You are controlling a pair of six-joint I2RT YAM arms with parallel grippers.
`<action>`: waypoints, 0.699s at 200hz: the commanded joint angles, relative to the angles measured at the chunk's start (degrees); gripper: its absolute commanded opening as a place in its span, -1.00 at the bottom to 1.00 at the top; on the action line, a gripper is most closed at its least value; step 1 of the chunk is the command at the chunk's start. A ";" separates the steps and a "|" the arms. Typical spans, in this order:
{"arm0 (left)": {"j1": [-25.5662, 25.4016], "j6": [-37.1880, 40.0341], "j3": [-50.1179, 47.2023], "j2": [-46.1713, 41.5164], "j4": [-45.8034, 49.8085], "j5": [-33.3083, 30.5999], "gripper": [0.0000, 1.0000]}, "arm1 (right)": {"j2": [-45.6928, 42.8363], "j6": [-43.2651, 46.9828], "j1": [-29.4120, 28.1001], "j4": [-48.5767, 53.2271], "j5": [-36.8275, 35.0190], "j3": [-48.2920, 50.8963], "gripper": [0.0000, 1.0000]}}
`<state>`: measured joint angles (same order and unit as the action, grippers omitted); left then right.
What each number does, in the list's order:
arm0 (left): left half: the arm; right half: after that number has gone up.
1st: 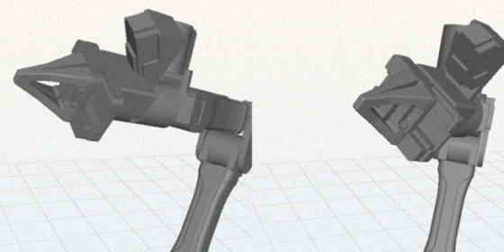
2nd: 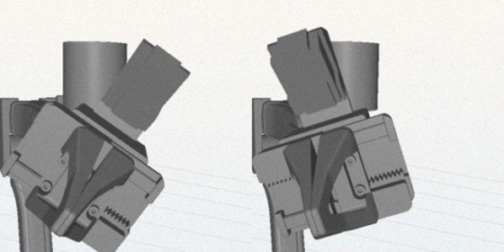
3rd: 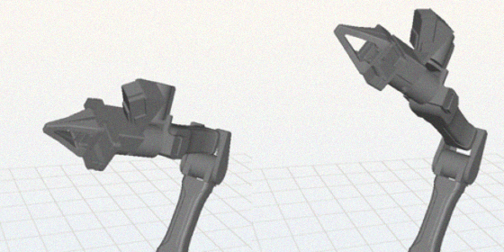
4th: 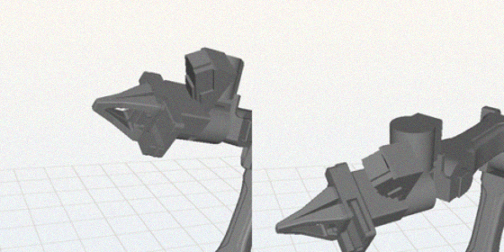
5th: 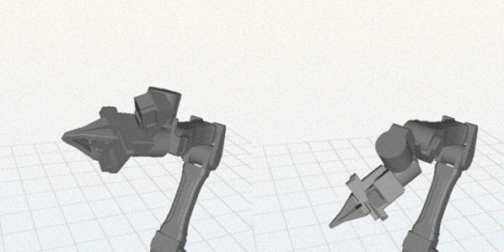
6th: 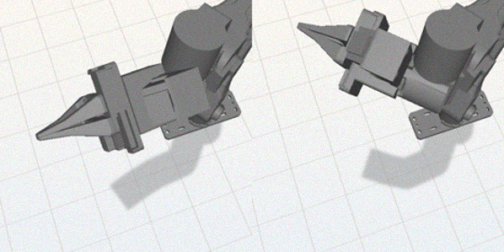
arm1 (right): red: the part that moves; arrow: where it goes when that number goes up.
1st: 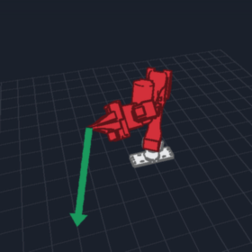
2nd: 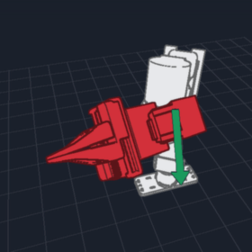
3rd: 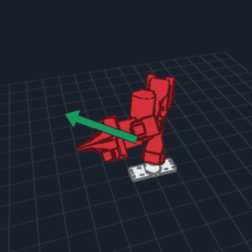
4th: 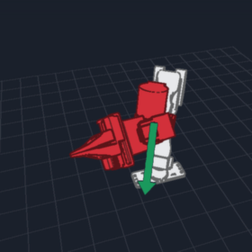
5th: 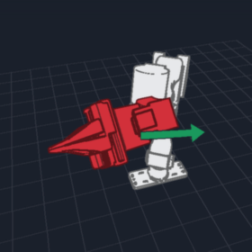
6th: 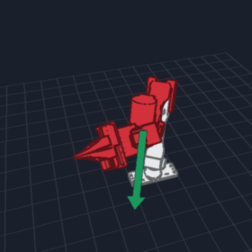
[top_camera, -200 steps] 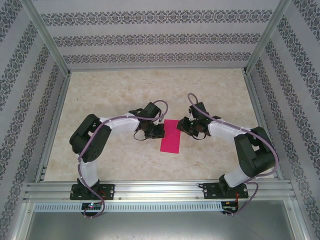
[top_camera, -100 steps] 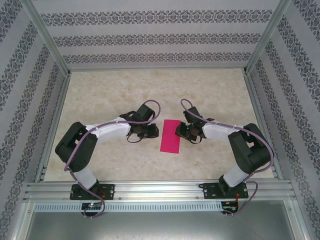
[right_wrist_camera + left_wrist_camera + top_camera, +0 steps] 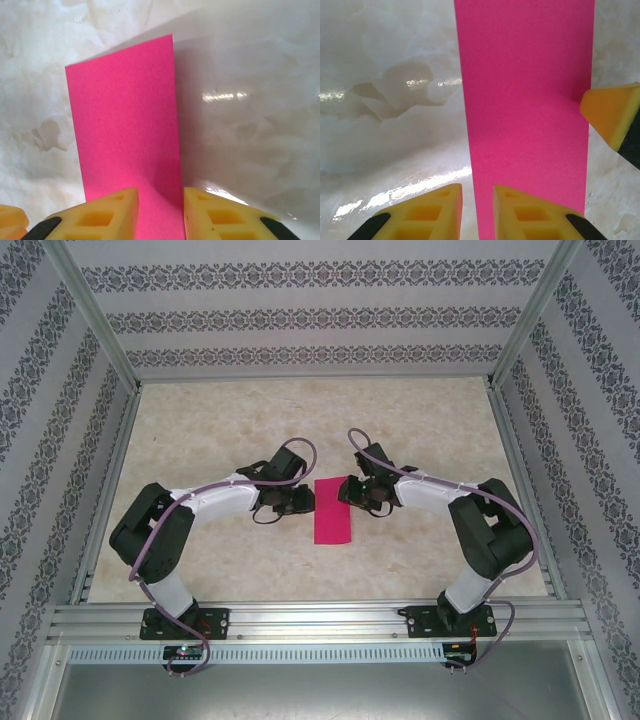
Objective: Fold a paper plane with a square sheet of paper (pick it up from the middle)
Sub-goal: Move the square sheet of paper to the center of the table.
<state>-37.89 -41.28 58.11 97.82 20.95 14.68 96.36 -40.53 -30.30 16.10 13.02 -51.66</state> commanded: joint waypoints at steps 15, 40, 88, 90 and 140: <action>0.54 -1.67 -1.00 0.53 -3.33 1.37 -0.48 | -2.86 1.25 -0.59 6.33 -6.87 -0.57 -0.29; 0.70 -2.19 -1.04 1.35 -3.97 2.08 -0.43 | -5.47 0.82 -1.06 3.41 -3.28 1.53 -0.27; 2.27 -4.79 -1.94 3.19 -7.79 6.07 -0.38 | -3.76 -1.62 -1.68 -1.09 1.53 4.15 -0.27; 2.40 -4.82 -1.90 3.28 -7.95 6.31 -0.38 | -3.62 -1.71 -1.69 -1.38 1.74 4.18 -0.27; 3.04 -4.70 -1.37 4.90 -8.36 8.16 -0.36 | -1.90 -2.44 -1.68 -4.12 3.21 5.53 -0.27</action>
<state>-35.27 -45.19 56.80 102.13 15.33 20.95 93.36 -42.11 -31.51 14.87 14.72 -47.07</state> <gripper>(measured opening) 0.318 0.367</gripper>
